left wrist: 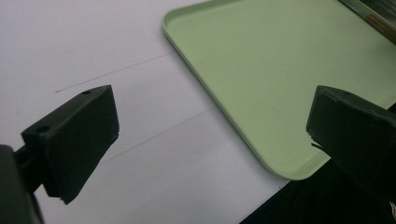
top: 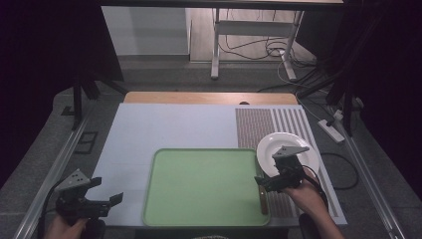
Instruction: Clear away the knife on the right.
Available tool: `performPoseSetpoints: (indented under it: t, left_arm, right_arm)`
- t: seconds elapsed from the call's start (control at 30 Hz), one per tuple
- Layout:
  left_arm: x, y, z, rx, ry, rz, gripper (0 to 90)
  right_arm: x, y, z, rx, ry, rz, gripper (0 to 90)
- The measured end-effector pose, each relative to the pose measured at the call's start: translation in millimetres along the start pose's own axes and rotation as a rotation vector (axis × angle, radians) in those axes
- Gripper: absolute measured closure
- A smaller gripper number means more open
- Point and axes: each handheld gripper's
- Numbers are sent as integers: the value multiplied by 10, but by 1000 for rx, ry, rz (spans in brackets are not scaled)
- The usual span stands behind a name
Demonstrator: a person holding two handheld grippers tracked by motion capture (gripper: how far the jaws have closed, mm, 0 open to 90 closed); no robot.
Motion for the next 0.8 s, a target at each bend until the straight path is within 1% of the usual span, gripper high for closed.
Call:
performPoseSetpoints:
  t: [0.13,0.4,0.7,0.77,0.8]
  left_arm:
    - [0,1,1,1,0,0,22]
    - [0,1,2,0,-1,-2,22]
    - [1,3,4,1,0,-3,22]
    - [0,3,4,1,0,-3,22]
    - [0,4,4,1,0,-3,22]
  right_arm:
    - [-40,-76,-24,1,-2,28,0]
    - [-80,-174,-61,7,-13,53,0]
    - [-108,-278,-108,19,-10,81,0]
    - [-118,-301,-125,19,-13,83,0]
    - [-119,-310,-137,10,-12,90,0]
Point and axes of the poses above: each handheld gripper's, and its own axes: z roughly forward along the jaws, y roughly out of its top, x roughly to its left, and after that the axes turned 15 degrees about x, right-handed
